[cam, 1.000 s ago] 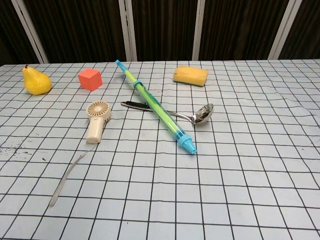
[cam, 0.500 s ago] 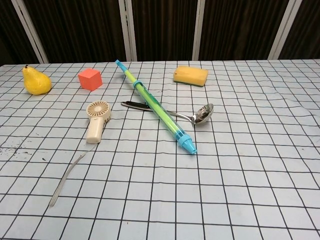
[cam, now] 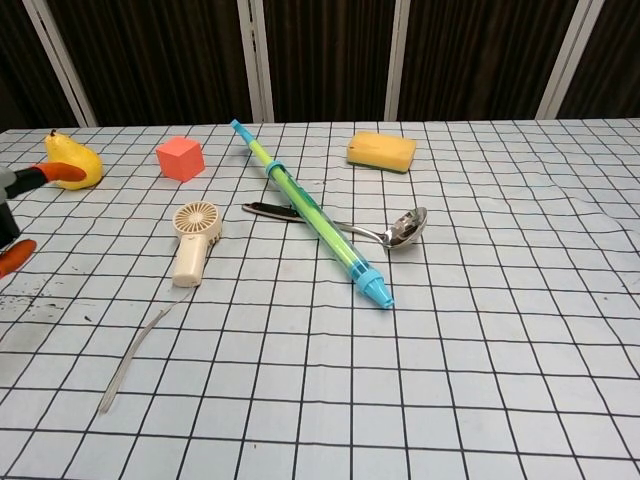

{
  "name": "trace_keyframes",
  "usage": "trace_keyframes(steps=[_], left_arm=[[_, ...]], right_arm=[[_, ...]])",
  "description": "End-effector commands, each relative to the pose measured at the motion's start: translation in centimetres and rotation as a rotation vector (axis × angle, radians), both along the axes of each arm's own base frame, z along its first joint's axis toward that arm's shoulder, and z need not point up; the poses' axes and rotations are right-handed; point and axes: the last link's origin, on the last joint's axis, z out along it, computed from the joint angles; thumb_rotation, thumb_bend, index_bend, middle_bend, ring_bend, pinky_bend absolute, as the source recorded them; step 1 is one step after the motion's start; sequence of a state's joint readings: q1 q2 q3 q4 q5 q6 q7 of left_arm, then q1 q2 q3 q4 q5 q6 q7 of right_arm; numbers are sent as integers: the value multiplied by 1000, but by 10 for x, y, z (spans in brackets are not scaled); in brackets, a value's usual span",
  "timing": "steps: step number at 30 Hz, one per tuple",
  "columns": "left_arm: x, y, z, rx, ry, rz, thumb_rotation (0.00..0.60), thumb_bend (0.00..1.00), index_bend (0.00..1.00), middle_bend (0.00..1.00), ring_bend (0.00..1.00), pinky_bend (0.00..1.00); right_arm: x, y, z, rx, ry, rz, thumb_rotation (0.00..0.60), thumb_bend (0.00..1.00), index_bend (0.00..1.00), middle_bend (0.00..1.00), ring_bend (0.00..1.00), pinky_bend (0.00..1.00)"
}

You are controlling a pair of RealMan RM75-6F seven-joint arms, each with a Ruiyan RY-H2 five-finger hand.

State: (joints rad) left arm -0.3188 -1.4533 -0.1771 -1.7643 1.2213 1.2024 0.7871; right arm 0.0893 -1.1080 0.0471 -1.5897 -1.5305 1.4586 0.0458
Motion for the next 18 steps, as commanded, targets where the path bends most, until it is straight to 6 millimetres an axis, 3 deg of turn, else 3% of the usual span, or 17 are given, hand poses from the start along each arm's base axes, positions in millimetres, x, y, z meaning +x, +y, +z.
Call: trace_keyframes(steps=[1,8,18], left_arm=[[20,17,-23,-40,24,17,600,725,100,913,681,631],[28,30,-49,-75,59,66,600,725,101,912,680,631],[42,35,-69,-104,70,51,600,727,111,912,681,631]], right_arm=[[0,-1,0,2,-1,-1,600,279,63,0,0,0],[0,-3,0,8,2,-5,600,279,63,0,0,0],[1,-5,0,12,3,-11,600,279,63,0,0,0]])
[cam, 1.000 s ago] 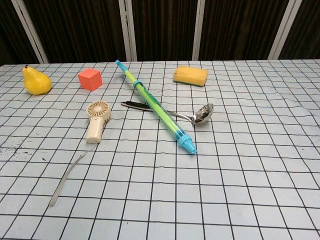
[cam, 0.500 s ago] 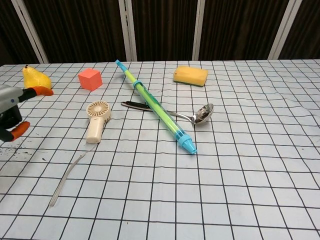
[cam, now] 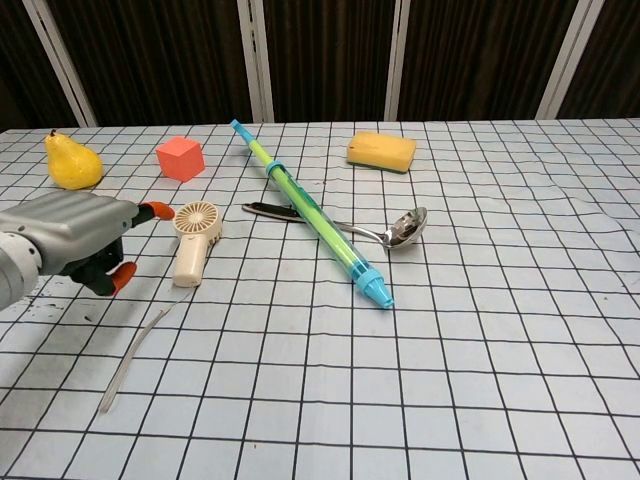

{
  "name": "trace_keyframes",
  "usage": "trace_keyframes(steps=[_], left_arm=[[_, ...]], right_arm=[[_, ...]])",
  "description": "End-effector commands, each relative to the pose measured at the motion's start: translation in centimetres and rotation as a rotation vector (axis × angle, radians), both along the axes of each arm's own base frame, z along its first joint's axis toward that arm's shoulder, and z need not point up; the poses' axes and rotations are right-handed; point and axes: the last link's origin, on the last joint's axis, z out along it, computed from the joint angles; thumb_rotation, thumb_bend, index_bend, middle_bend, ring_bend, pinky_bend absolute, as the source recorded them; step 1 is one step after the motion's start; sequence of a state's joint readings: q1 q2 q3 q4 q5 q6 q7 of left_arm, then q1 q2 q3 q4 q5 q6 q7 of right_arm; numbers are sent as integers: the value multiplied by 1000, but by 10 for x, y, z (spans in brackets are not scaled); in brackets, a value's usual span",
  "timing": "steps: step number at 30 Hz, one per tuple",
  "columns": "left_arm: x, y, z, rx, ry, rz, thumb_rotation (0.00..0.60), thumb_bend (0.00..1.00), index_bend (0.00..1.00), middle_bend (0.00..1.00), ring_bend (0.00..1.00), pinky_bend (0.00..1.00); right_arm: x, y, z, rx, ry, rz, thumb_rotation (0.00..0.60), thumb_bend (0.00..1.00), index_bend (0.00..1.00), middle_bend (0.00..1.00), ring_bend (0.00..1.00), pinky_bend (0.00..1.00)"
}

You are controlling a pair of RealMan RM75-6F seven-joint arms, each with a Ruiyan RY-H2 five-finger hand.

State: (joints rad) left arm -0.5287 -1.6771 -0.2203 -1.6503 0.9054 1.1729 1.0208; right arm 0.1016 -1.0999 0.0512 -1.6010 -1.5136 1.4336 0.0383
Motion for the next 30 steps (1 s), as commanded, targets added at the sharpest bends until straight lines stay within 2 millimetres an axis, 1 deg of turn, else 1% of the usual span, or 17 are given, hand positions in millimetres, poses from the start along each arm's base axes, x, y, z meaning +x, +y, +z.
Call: trace_keyframes(steps=[1,14,22,30], left_arm=[[1,-1,-5,-9,7,-1,600,727,113,911,681,631],[10,-1,-11,-11,-5,-14,600,728,117,912,680,631],[10,-2,-16,-20,4,-10,600,728,122,912,680,631],[9,1,-16,-10,13,-8,600,728,130,911,680,631]], right_arm=[[0,0,0,0,0,0,600,279,63,0,0,0],[0,0,0,-1,2,-1,600,279,63,0,0,0],[0,0,0,-1,3,-1,600,279,63,0,0,0],[0,0,0,-1,1,-1,600,279,63,0,0,0]])
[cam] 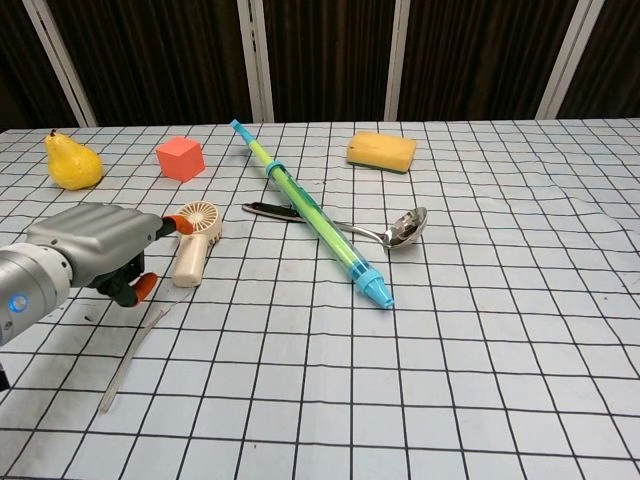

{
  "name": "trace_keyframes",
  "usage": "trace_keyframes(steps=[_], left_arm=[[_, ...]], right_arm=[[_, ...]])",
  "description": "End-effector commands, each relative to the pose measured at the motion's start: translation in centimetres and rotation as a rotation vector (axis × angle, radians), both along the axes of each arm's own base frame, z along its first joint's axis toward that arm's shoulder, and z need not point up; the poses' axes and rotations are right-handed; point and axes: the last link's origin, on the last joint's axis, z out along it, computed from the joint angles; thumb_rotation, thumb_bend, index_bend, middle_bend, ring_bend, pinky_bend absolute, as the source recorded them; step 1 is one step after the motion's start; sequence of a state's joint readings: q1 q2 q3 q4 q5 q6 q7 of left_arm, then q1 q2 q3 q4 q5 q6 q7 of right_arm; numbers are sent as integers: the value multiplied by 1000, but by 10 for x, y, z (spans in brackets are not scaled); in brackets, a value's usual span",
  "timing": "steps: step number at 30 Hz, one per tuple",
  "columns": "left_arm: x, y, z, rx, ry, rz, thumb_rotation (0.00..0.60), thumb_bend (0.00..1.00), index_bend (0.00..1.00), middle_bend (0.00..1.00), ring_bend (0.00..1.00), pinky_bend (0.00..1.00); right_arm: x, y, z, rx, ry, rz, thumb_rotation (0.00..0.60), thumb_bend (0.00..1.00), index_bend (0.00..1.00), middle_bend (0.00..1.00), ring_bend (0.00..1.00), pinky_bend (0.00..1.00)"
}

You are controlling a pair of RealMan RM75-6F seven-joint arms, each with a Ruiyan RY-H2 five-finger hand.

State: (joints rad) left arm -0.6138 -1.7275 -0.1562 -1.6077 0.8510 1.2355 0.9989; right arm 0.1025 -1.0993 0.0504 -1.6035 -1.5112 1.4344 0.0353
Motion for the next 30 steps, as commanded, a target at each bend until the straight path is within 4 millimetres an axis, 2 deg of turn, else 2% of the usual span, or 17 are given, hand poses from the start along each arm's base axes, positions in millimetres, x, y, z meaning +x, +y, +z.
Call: trace_keyframes(steps=[1,30], left_arm=[[0,1,0,3,1,2,600,728,130,912,680,631],[-10,1,-15,-20,33,23,600,734,133,910,680,631]], right_arm=[[0,0,0,0,0,0,600,279,63,0,0,0],[0,0,0,0,-1,0,600,279,63,0,0,0]])
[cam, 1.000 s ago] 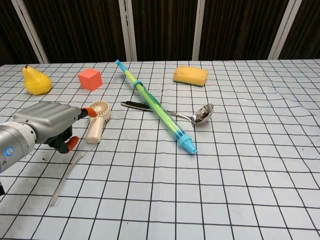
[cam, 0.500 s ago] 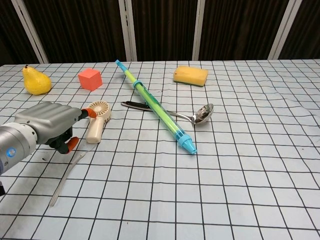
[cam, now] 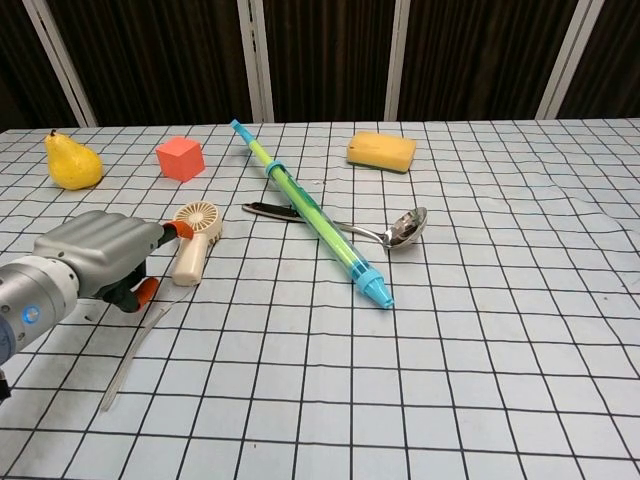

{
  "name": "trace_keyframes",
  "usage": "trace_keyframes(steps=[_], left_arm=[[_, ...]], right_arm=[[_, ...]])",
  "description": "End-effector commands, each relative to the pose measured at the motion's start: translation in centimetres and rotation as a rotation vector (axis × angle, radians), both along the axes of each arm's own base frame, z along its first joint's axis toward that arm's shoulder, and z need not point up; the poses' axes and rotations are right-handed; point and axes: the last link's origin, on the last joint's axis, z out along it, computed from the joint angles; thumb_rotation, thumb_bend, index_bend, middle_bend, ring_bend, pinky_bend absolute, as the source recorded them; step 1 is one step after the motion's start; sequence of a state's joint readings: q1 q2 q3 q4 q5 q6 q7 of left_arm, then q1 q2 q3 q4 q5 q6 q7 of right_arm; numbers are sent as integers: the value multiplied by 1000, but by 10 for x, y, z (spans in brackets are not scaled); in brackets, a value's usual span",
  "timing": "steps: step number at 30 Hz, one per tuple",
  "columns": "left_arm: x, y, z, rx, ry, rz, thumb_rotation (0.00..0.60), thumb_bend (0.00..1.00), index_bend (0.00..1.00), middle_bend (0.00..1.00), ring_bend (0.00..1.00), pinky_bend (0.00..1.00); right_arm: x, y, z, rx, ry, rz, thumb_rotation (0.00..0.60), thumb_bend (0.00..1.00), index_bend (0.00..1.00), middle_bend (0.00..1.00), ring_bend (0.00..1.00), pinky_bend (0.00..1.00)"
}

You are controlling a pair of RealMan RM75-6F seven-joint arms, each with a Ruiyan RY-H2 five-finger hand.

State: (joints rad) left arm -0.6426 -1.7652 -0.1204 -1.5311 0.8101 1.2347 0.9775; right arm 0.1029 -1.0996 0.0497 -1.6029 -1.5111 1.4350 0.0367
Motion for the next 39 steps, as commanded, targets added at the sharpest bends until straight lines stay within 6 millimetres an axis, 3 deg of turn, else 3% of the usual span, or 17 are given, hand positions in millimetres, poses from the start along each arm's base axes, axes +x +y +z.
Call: trace_keyframes(steps=[1,9,17,20,22,28,31,34,39], left_arm=[[-1,-1,-3,-6,3,2,600,735,133,910,680,631],[-6,-2,-4,-15,15,8,600,737,140,909,680,631],[6,6,19,73,-79,-24,600,706,116,851,622,625],[16,10,38,130,-152,-59,600,635,84,771,546,588],[20,9,50,152,-197,-75,600,578,43,684,462,512],[13,-7,82,196,-239,-139,600,317,0,204,89,66],[-3,-22,99,219,-214,-170,600,200,0,56,6,0],[-25,-41,117,241,-195,-169,600,136,0,2,0,0],[-61,-75,142,278,-163,-162,600,106,0,0,0,0]], right_arm=[[0,0,0,0,0,0,600,279,63,0,0,0],[0,0,0,0,-1,0,600,279,63,0,0,0],[0,0,0,-1,1,1,600,279,62,0,0,0],[0,0,0,-1,2,1,600,279,63,0,0,0],[0,0,0,-2,2,1,600,279,63,0,0,0],[0,0,0,-3,4,1,600,279,63,0,0,0],[0,0,0,-4,6,2,600,279,63,0,0,0],[0,0,-1,-6,9,3,600,279,63,0,0,0],[1,0,-1,-10,18,2,600,278,63,0,0,0]])
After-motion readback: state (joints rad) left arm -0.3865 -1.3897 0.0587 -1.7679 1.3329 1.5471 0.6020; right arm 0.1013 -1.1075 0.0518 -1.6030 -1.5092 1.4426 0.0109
